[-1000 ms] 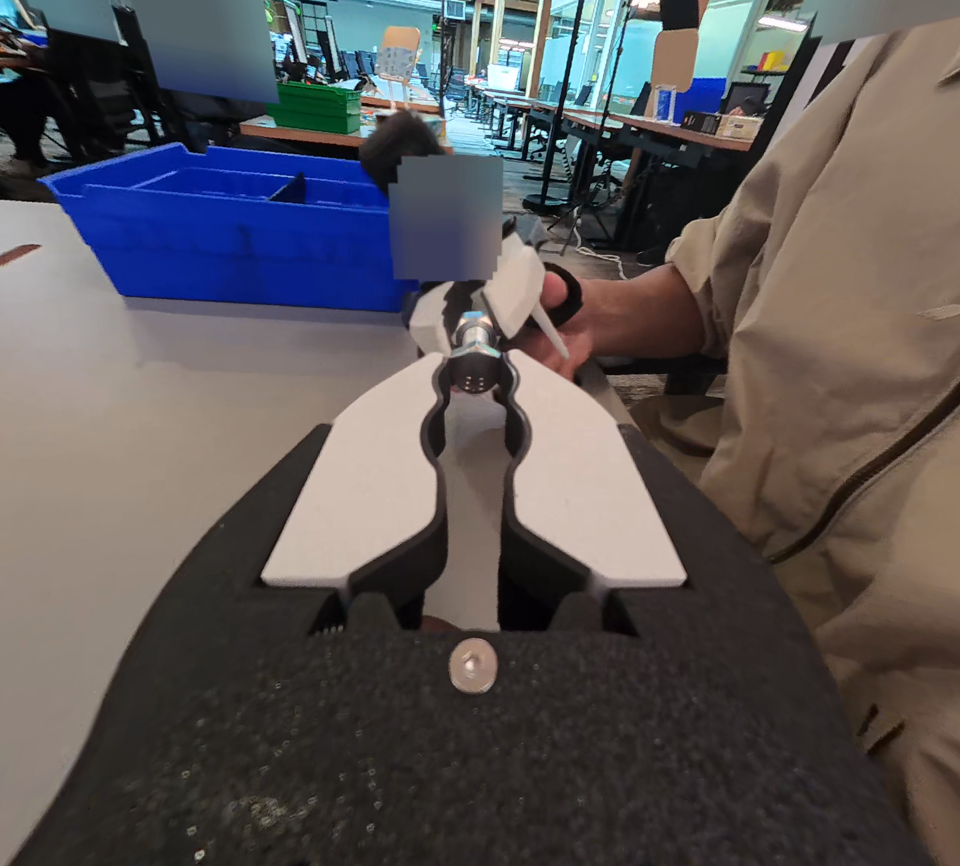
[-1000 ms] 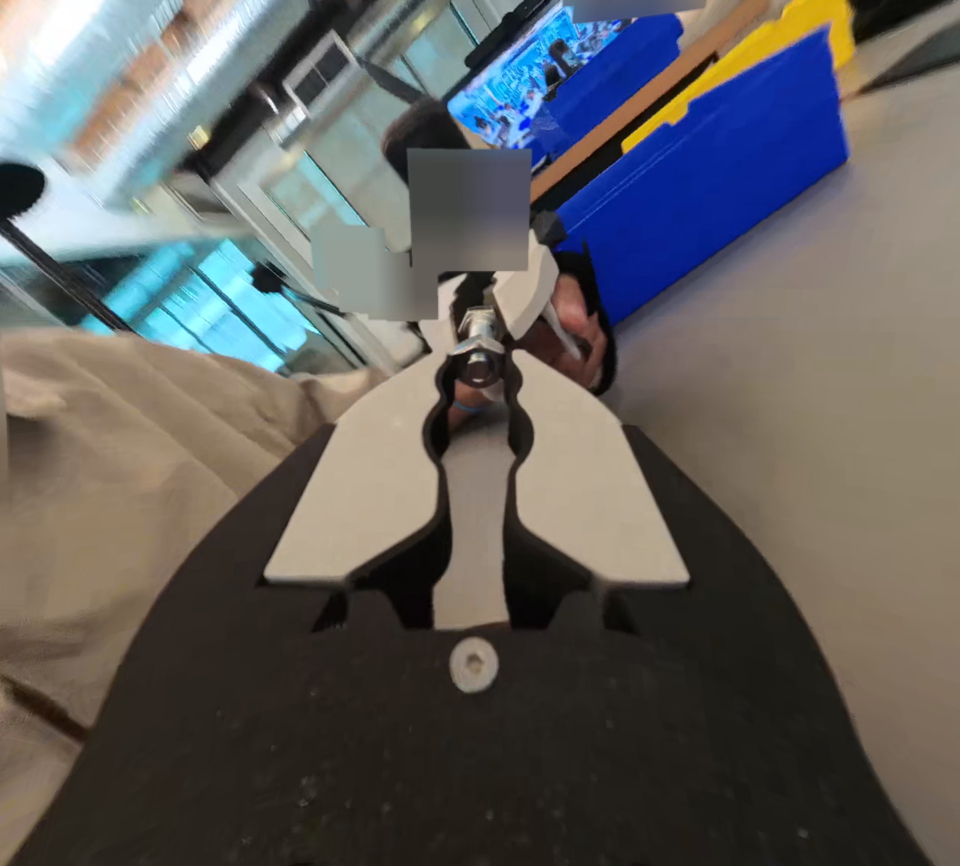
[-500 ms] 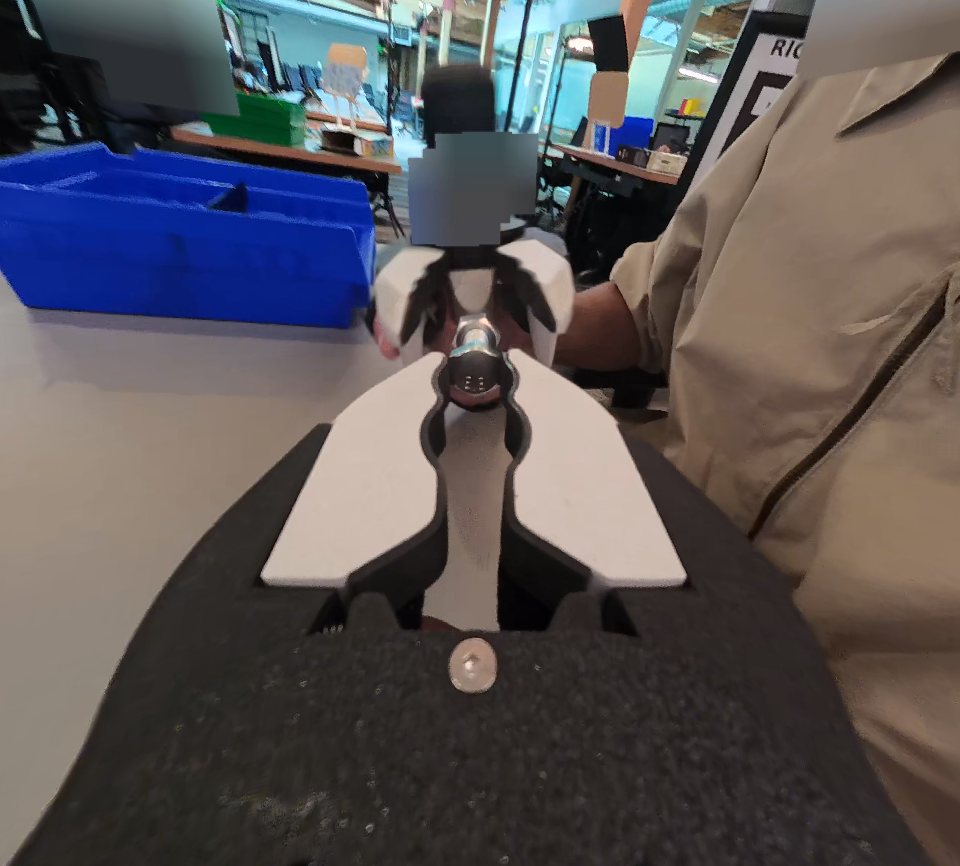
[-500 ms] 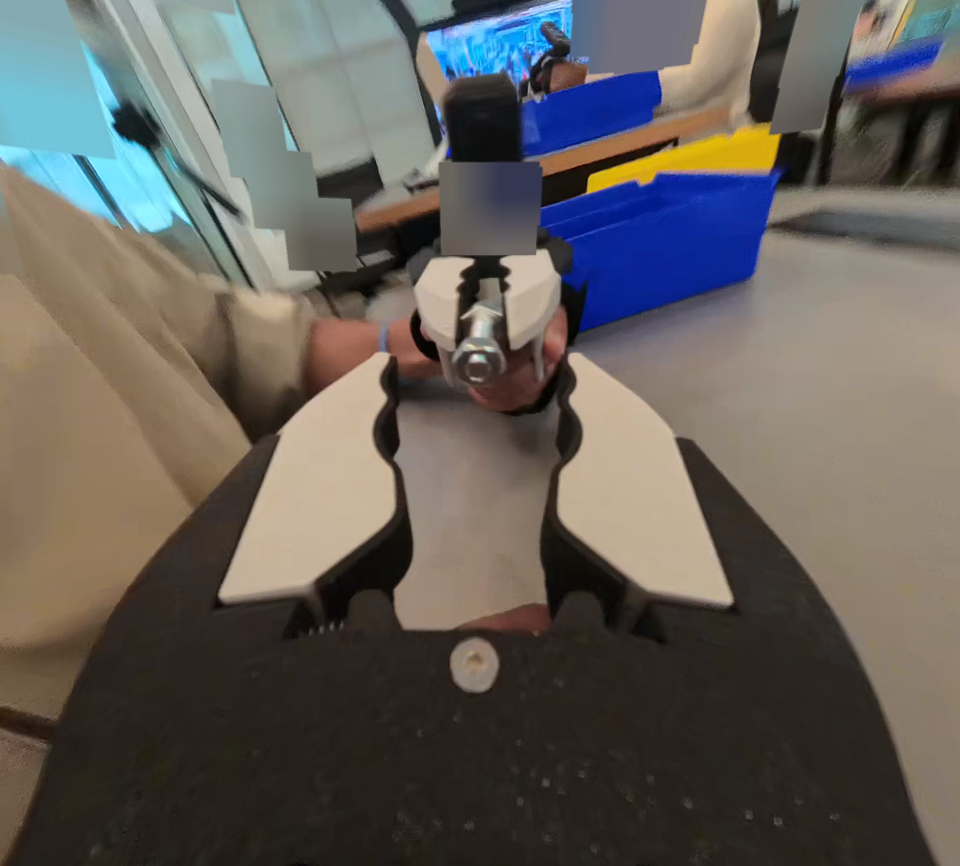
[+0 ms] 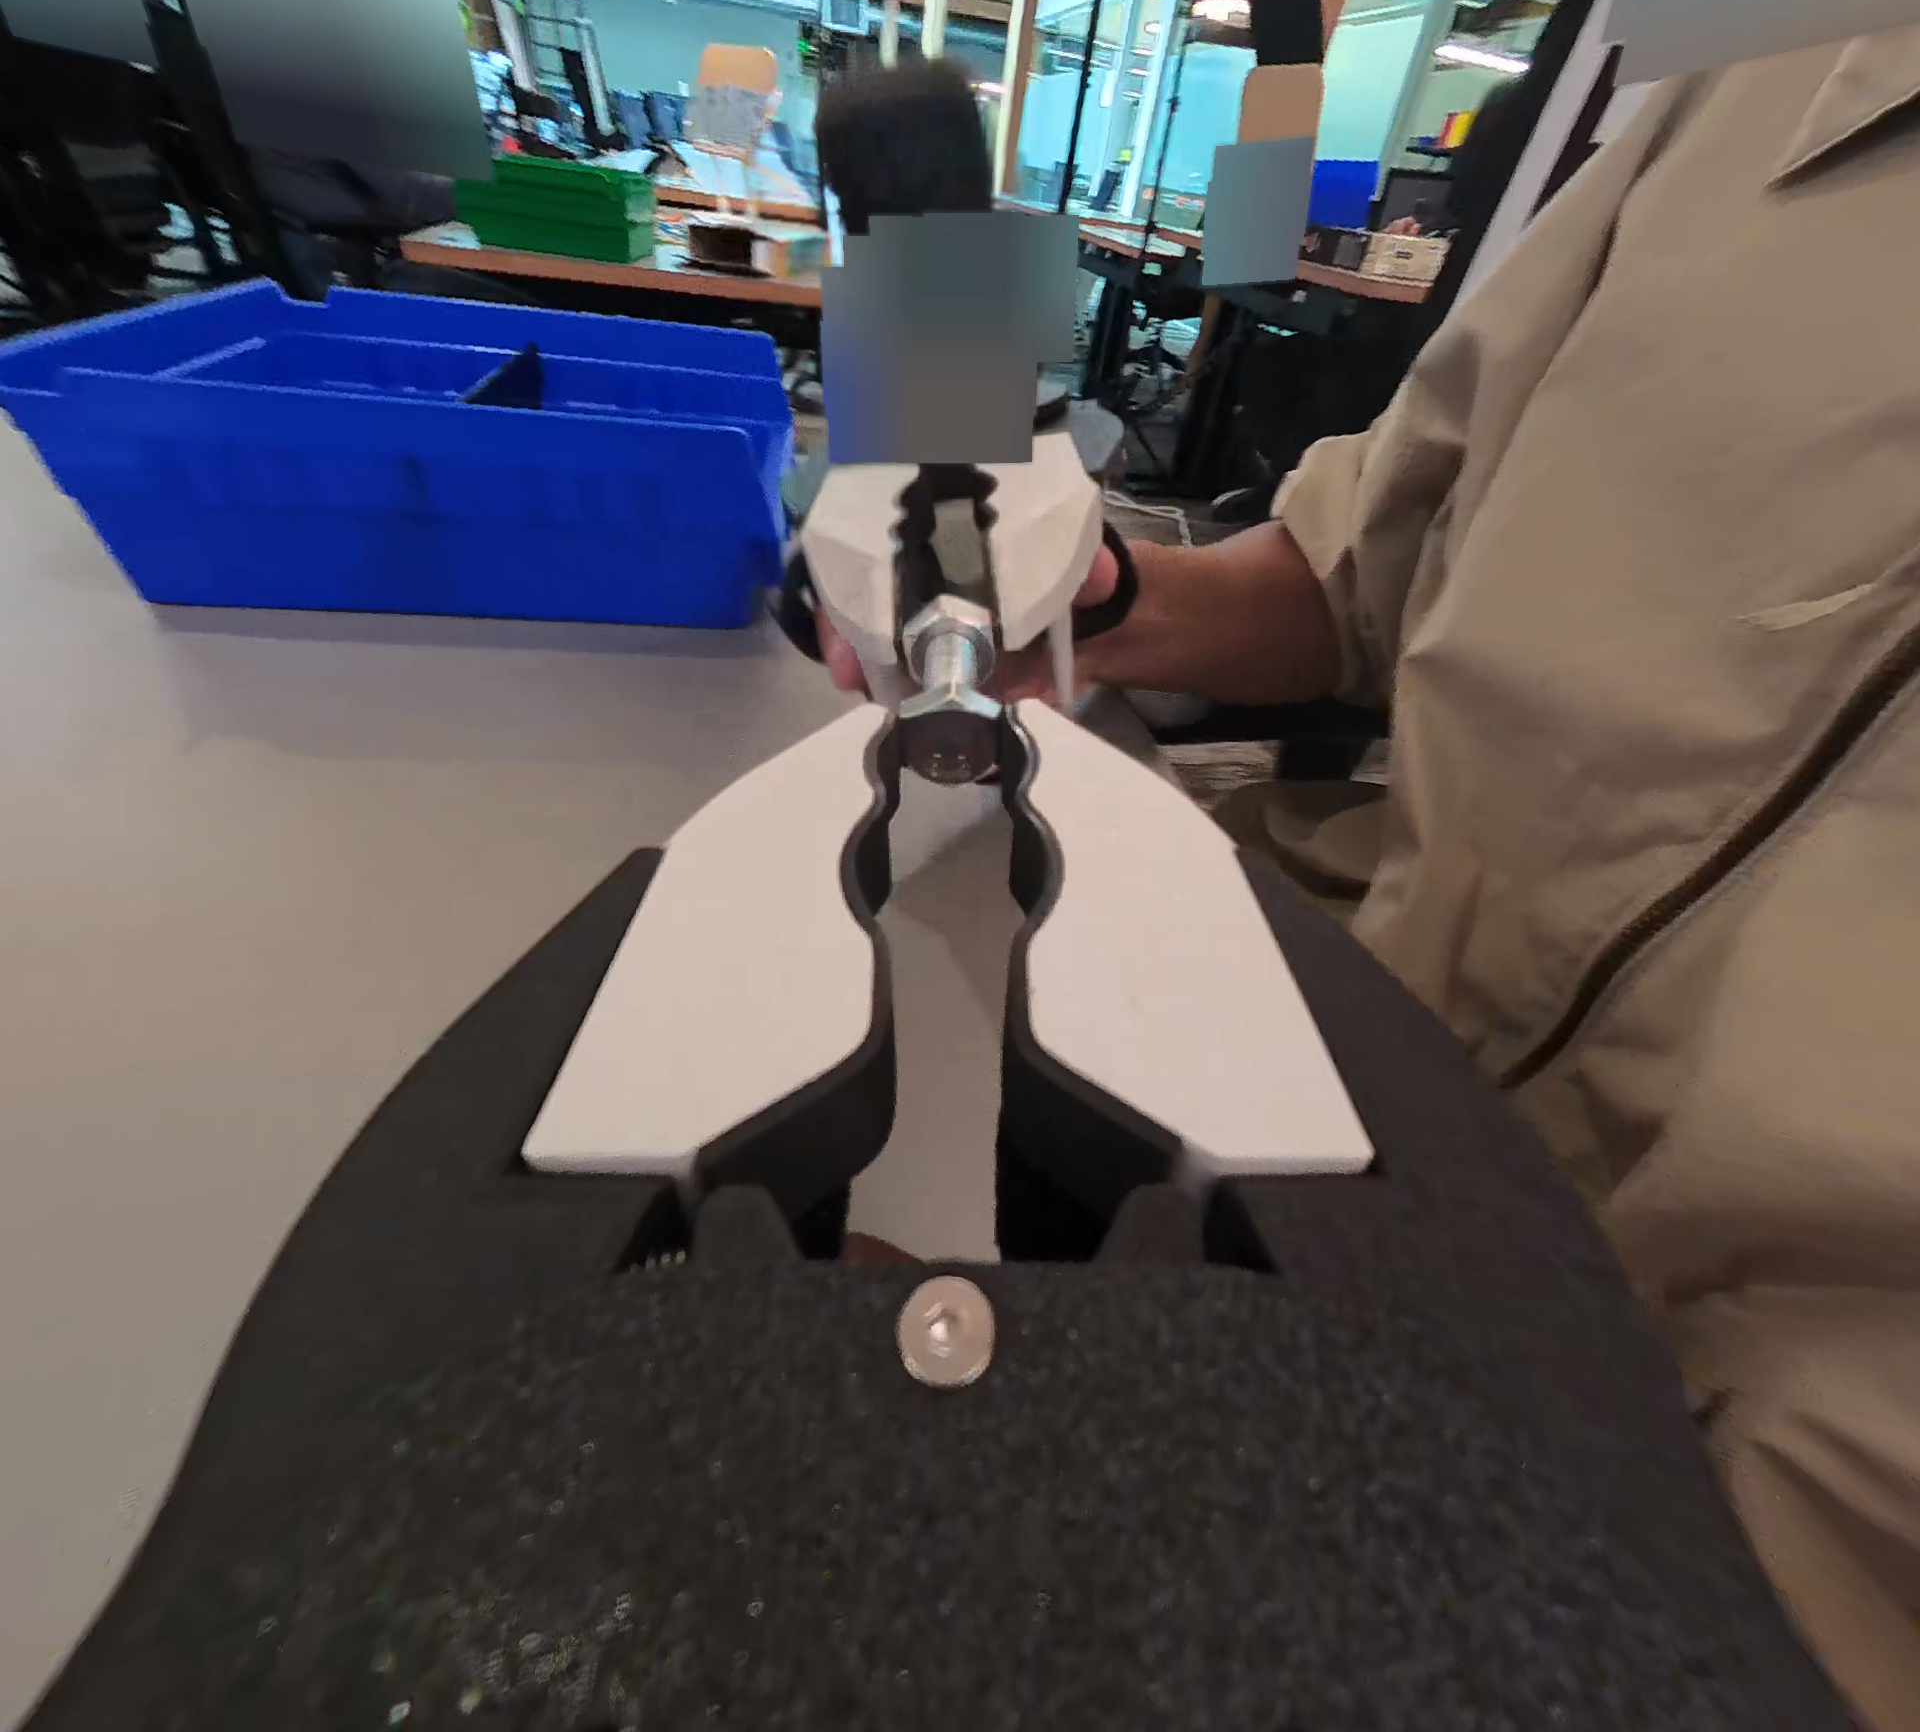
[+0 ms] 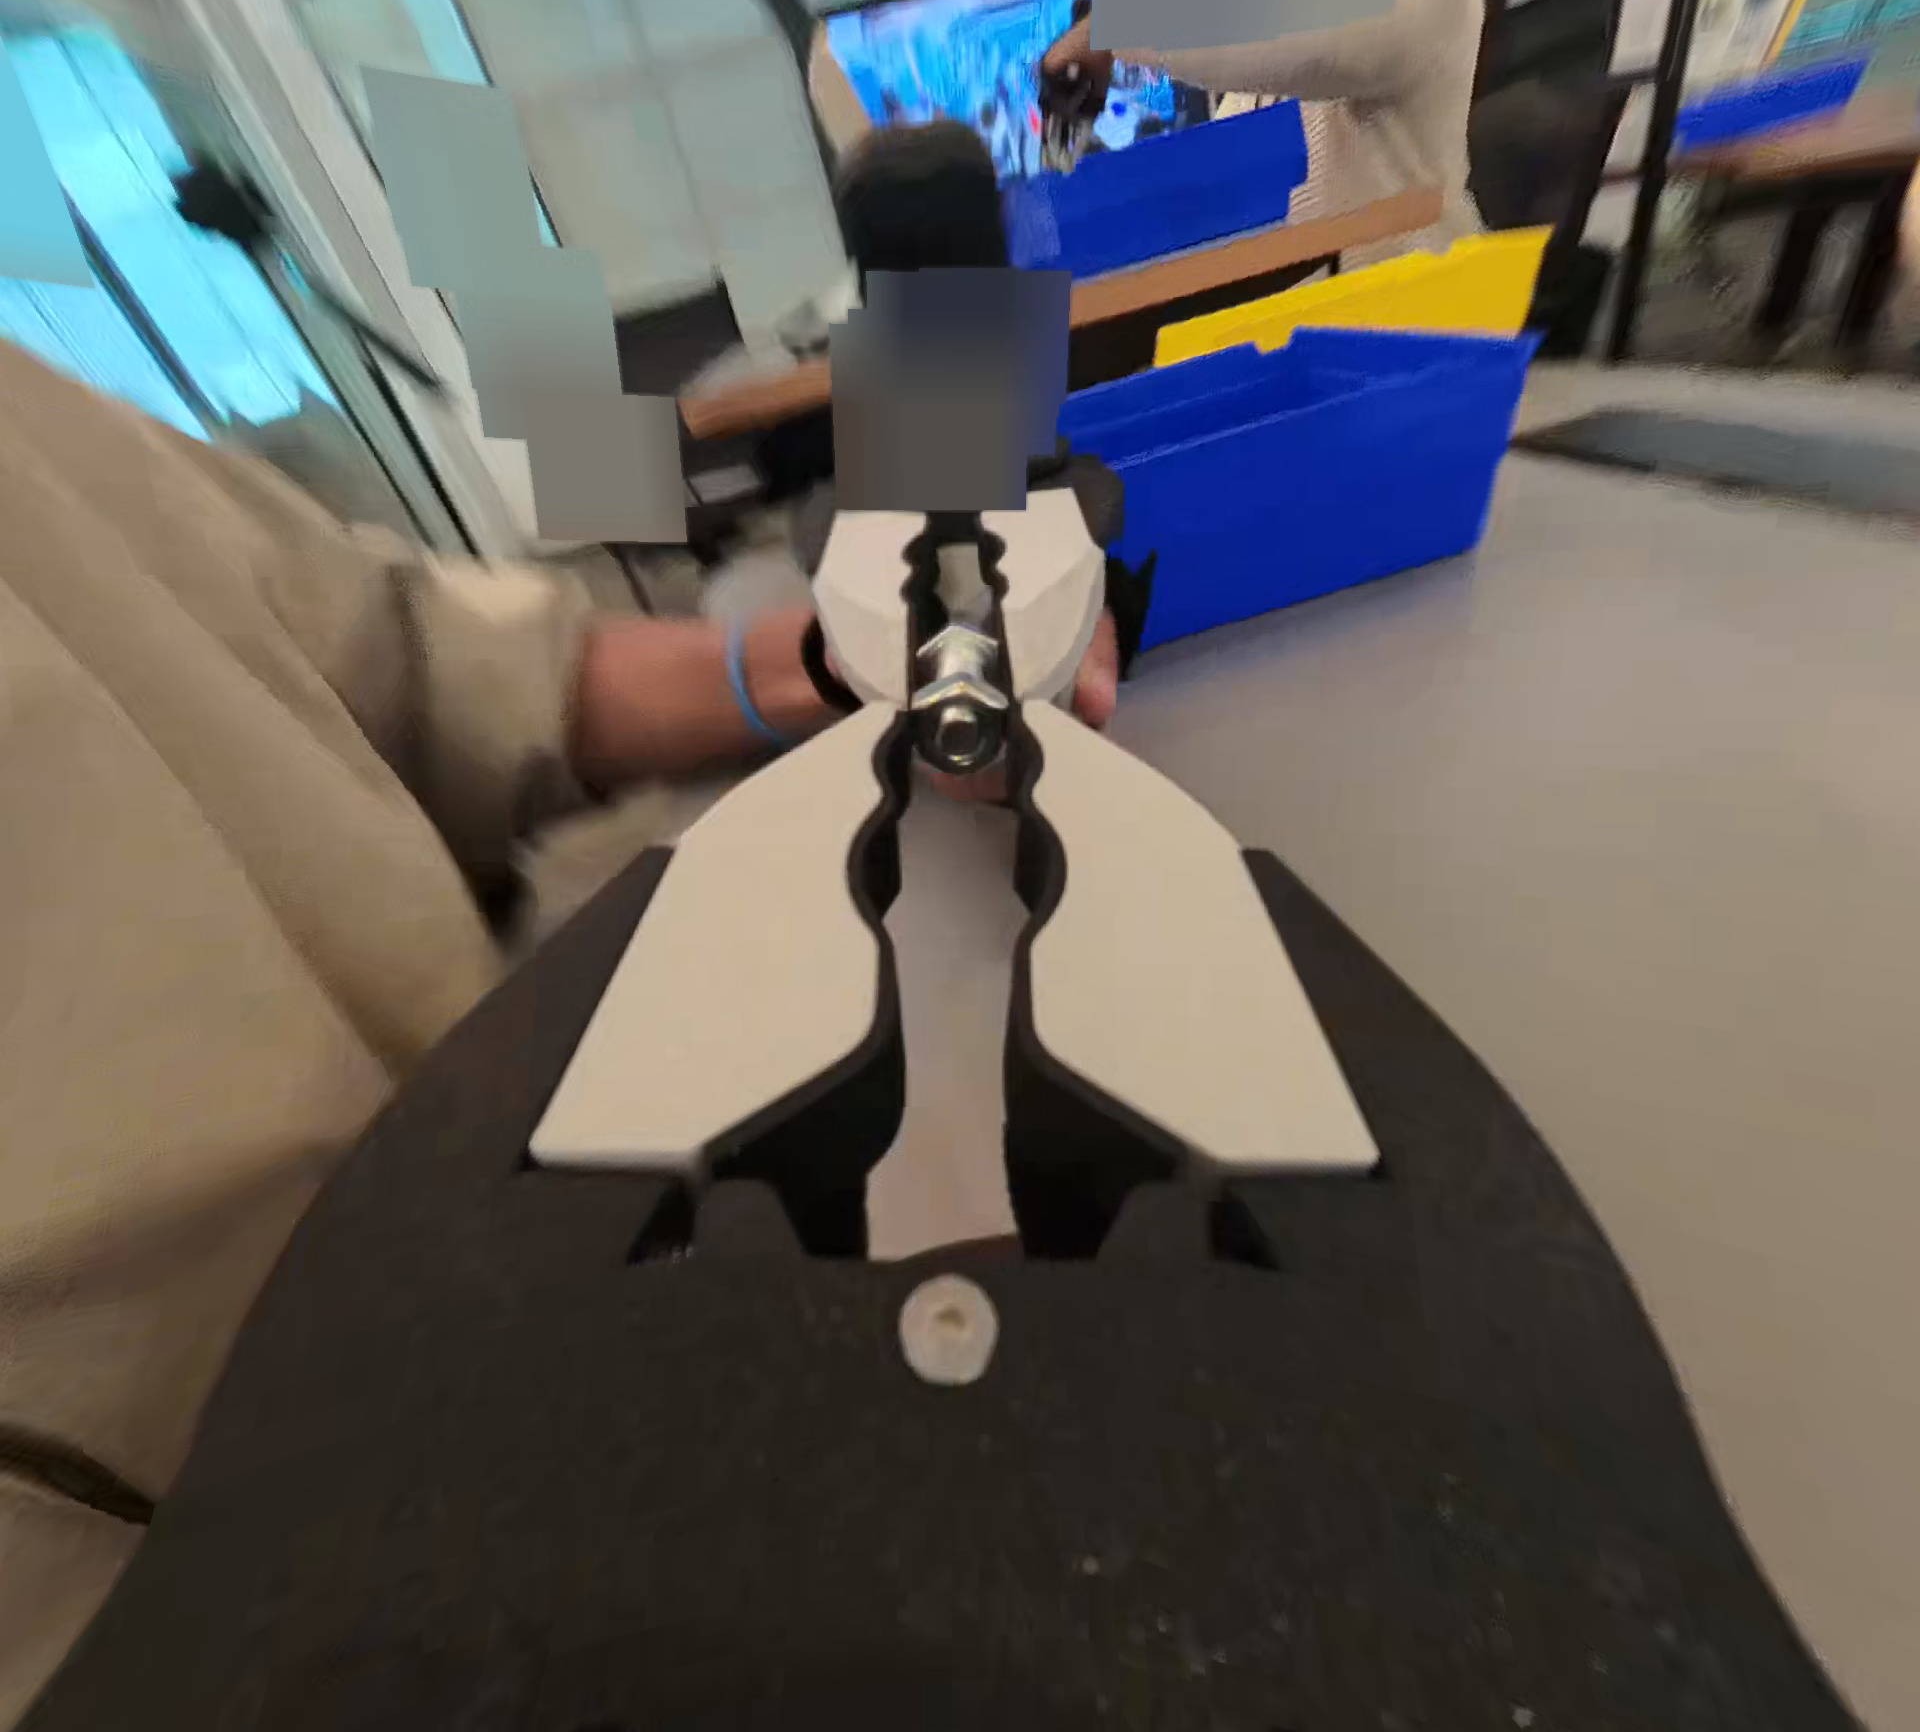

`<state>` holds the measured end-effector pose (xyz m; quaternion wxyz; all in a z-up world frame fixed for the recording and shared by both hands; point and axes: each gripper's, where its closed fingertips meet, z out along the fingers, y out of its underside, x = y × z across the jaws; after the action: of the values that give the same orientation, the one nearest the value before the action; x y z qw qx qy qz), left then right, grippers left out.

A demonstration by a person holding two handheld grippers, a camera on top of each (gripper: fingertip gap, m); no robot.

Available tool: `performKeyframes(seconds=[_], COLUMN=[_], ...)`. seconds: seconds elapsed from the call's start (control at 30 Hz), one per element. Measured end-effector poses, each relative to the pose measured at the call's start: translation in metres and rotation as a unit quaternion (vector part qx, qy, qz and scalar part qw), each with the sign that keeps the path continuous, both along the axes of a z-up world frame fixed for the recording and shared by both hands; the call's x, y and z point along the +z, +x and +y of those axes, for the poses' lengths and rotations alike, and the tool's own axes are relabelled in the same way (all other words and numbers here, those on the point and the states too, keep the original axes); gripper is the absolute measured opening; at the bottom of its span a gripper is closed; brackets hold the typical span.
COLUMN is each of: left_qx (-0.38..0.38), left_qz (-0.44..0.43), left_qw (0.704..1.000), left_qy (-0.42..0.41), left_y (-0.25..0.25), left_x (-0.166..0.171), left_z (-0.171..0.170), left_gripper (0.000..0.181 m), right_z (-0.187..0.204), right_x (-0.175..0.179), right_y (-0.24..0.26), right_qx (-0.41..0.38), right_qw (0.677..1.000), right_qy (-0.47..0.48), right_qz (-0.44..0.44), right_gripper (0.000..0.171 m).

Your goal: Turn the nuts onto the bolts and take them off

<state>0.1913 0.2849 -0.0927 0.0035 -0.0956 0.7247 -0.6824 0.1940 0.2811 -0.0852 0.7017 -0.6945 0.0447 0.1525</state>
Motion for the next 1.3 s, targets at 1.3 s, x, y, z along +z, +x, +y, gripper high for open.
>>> performKeyframes(seconds=[1.3], left_qx=[-0.007], left_qz=[0.022], left_qw=[0.999], left_qy=[-0.030], left_y=[0.000], left_x=[0.012], left_z=[0.008], left_gripper=[0.018], right_z=[0.012], right_x=[0.007], right_y=[-0.001], right_qx=[0.066], right_qw=[0.972], right_qy=[-0.008], right_qz=[-0.224], right_gripper=[0.018])
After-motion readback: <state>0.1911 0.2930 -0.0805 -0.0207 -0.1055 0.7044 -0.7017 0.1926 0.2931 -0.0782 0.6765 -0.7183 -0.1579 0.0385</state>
